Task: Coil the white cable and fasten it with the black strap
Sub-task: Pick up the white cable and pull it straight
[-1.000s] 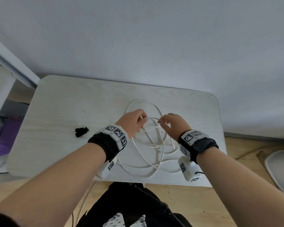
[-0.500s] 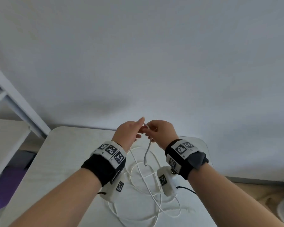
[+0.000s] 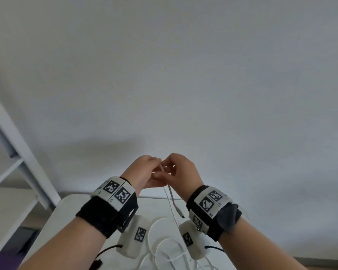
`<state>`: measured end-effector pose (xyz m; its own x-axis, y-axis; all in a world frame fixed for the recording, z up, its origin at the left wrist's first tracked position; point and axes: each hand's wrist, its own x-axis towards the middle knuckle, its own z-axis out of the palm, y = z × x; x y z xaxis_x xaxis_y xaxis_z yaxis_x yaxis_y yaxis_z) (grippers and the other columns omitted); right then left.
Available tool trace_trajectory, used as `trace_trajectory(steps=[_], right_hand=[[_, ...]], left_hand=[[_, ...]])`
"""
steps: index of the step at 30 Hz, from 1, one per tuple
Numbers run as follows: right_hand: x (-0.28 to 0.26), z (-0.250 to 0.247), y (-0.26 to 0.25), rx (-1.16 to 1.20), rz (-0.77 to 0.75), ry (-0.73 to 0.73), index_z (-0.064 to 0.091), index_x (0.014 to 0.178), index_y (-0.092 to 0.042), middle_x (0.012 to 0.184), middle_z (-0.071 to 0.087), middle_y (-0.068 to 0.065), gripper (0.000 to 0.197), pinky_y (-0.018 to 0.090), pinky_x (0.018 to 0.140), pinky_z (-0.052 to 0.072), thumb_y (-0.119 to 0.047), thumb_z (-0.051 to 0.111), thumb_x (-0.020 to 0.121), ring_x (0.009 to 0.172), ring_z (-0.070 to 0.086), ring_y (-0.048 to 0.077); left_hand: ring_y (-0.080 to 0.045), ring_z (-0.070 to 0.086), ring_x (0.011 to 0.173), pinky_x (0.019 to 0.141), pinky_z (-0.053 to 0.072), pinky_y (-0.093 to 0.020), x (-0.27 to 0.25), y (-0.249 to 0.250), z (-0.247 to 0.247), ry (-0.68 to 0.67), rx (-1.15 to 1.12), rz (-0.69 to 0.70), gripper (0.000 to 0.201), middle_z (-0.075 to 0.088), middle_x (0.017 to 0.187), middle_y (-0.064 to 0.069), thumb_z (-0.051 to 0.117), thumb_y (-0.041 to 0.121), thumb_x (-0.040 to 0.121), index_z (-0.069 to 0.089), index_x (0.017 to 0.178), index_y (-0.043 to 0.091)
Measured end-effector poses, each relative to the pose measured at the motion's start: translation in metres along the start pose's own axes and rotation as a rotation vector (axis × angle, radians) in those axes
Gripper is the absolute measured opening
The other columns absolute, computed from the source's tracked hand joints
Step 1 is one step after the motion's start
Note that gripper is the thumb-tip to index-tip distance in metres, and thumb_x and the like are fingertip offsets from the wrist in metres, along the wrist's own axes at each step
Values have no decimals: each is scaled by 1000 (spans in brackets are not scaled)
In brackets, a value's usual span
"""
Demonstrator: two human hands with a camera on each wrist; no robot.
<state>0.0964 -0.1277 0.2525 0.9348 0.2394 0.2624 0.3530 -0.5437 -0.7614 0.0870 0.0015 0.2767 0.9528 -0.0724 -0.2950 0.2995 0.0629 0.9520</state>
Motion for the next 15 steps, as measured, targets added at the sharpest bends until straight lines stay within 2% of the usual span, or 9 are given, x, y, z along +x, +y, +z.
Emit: trace_trajectory(steps=[2,3,5,6,8,10,12,13,15], right_hand=[[2,-5,-4,2,-74,55,58,79,-21,81,54,-7,9,10,63,38,-26,66,80,66,48,0],[4,-7,-4,22,-88,110,58,84,-22,87,54,-7,5,9,65,39,-25,61,84,71,49,0],[8,-8,0,93,-38,192,55,104,-20,105,53,-4,16,11,74,41,-25,52,90,85,51,2],[10,-8,2,144,17,178,51,114,-18,112,52,-2,23,16,80,42,-26,49,92,92,52,7],[11,-5,4,251,100,57,44,125,-18,121,53,2,32,24,88,42,-27,43,94,101,52,12],[9,0,7,258,110,-86,41,128,-20,116,58,1,34,24,89,41,-27,41,95,99,53,12],[6,7,7,243,95,-181,44,124,-22,100,64,-3,29,25,88,42,-24,42,95,94,57,12],[4,9,8,278,92,-206,48,118,-22,88,65,-4,23,27,86,45,-20,42,95,87,59,13],[3,11,8,408,122,-232,57,101,-19,69,60,-2,19,30,73,50,-11,40,95,66,59,13]], left_hand=[[-26,69,58,64,60,-37,-3,12,-6,1,36,23,17,62,75,-14,43,15,99,51,94,1],[-29,69,60,60,60,-34,-4,18,-10,-8,64,30,16,62,73,-13,43,15,99,51,96,1],[-25,66,55,54,55,-29,-7,30,-18,-29,99,51,16,58,63,-7,42,16,100,53,96,4],[-20,62,50,52,52,-26,-8,36,-22,-37,94,64,17,53,58,-3,42,16,100,54,95,5],[-12,51,44,44,44,-19,-10,48,-29,-62,31,98,20,45,52,3,42,18,100,59,92,8],[-8,40,41,39,36,-16,-13,59,-33,-102,-66,145,22,39,53,5,44,20,99,62,94,8],[-6,34,41,37,31,-15,-15,70,-37,-155,-175,181,22,38,55,6,46,23,96,63,99,9],[-4,32,40,37,30,-14,-15,76,-40,-193,-243,199,22,38,56,7,48,24,94,63,102,10],[-3,32,40,39,31,-13,-17,87,-46,-261,-393,240,28,40,58,8,49,25,90,61,111,11]])
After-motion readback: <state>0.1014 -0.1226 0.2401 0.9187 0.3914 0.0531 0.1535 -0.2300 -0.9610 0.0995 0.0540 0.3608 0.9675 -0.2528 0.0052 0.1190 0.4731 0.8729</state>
